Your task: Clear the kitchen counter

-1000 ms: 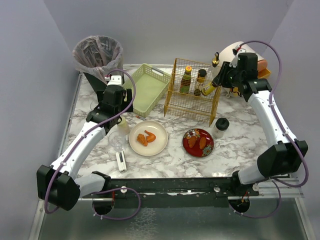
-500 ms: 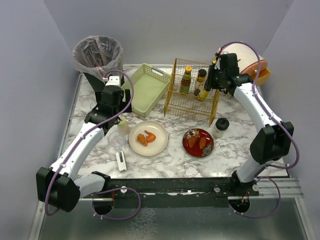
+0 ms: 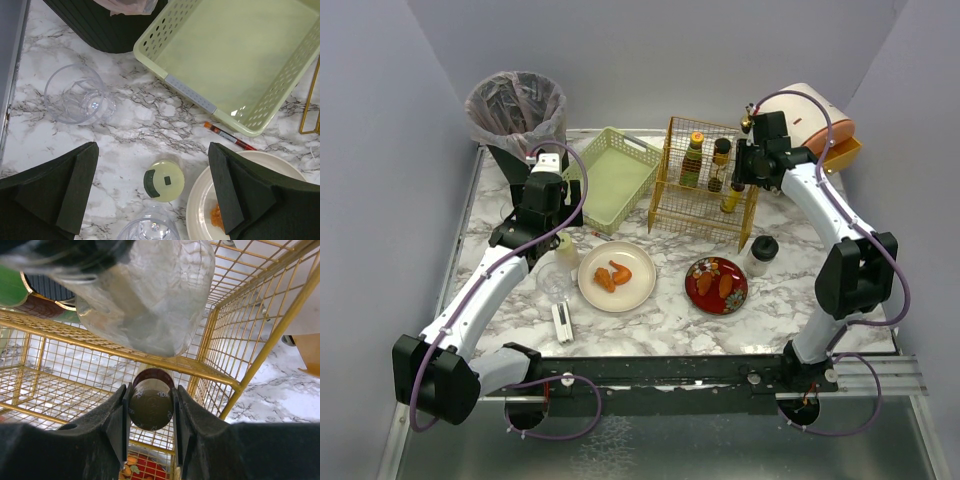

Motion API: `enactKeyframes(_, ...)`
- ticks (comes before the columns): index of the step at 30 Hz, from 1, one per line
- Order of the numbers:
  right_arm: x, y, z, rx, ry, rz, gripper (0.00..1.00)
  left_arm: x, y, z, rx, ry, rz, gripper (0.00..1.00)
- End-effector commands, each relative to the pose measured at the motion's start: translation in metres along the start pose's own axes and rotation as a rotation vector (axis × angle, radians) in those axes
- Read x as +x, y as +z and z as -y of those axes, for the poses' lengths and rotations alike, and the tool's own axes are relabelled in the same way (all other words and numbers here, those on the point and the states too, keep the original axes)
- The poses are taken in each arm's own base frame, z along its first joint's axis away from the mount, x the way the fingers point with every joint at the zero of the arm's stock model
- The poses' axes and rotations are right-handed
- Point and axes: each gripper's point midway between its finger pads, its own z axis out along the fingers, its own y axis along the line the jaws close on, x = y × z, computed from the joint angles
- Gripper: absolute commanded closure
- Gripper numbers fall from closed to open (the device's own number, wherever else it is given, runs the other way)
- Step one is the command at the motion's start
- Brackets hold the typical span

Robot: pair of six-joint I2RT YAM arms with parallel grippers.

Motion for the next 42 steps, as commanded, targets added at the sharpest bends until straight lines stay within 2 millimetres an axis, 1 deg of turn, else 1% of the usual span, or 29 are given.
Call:
enactKeyframes(1, -0.004, 0.007, 0.001, 0.014, -0.002, 0.012, 0.84, 0.001, -0.002, -0.006, -0.016, 0.005, 0.004, 0.01)
enactKeyframes(7, 0.001, 0.012, -0.002, -0.001, 0.005, -0.004, 0.66, 0.001, -0.002, -0.007, -0.024, 0.006, 0.003, 0.01)
enactKeyframes(9, 0.002, 0.012, -0.003, -0.003, 0.006, -0.004, 0.62, 0.000, -0.002, -0.008, -0.026, 0.005, 0.005, 0.01)
enactKeyframes(22, -0.006, 0.000, -0.006, -0.023, 0.023, 0.036, 0.47, 0.001, -0.003, -0.010, -0.038, 0.006, 0.006, 0.01)
enactKeyframes(25, -0.013, -0.010, -0.006, -0.030, 0.036, 0.075, 0.45, 0.000, -0.003, -0.011, -0.041, 0.007, 0.006, 0.01)
enactKeyframes(27, -0.021, -0.018, -0.007, -0.039, 0.049, 0.117, 0.39, 0.001, -0.003, -0.011, -0.043, 0.007, 0.005, 0.01)
enactKeyframes(30, -0.034, -0.034, -0.008, -0.054, 0.066, 0.182, 0.35, 0.001, -0.003, -0.012, -0.045, 0.007, 0.006, 0.01)
enactKeyframes(36, -0.056, -0.070, -0.008, -0.074, 0.092, 0.305, 0.31, 0.000, -0.003, -0.013, -0.051, 0.007, 0.007, 0.01)
enactKeyframes(39, -0.058, -0.086, -0.006, -0.073, 0.097, 0.326, 0.31, 0.001, -0.003, -0.013, -0.053, 0.008, 0.005, 0.01)
enactKeyframes(42, -0.049, -0.103, 0.000, -0.059, 0.101, 0.315, 0.31, 0.001, -0.003, -0.014, -0.059, 0.007, 0.005, 0.01)
